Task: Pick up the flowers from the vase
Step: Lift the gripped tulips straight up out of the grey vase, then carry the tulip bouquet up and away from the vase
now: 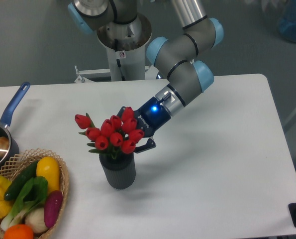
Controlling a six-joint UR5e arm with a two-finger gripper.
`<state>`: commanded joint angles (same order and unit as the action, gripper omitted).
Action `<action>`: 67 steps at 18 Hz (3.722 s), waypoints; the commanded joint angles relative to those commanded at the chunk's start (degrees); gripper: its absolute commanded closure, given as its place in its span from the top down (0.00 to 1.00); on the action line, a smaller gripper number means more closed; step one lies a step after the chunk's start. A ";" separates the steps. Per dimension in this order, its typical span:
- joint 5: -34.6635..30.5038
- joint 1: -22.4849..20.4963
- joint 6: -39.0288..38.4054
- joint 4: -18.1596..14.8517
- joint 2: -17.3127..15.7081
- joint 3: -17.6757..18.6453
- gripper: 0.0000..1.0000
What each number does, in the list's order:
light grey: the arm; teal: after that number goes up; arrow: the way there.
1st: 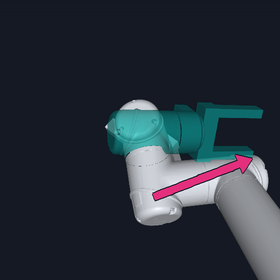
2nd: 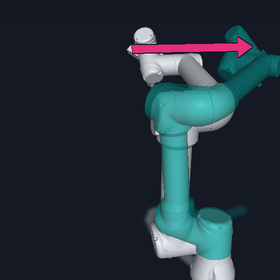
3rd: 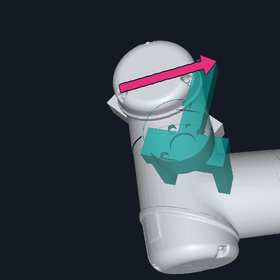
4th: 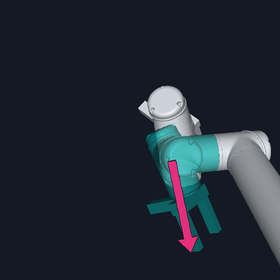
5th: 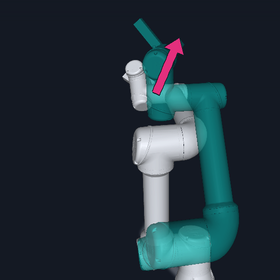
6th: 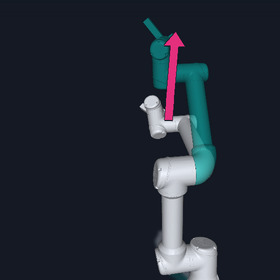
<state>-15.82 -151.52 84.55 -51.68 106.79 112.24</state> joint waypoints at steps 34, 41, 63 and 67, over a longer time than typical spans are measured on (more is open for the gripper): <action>5.10 -5.63 -26.02 -0.44 -8.26 -6.59 0.47; 4.40 -8.61 -26.02 -0.61 -10.81 -6.33 0.47; 4.48 -8.88 -30.06 -0.53 -10.64 -11.50 0.47; 4.31 -10.81 -29.27 0.09 -9.50 -13.71 0.47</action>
<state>-11.51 -162.33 55.28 -51.59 97.29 98.53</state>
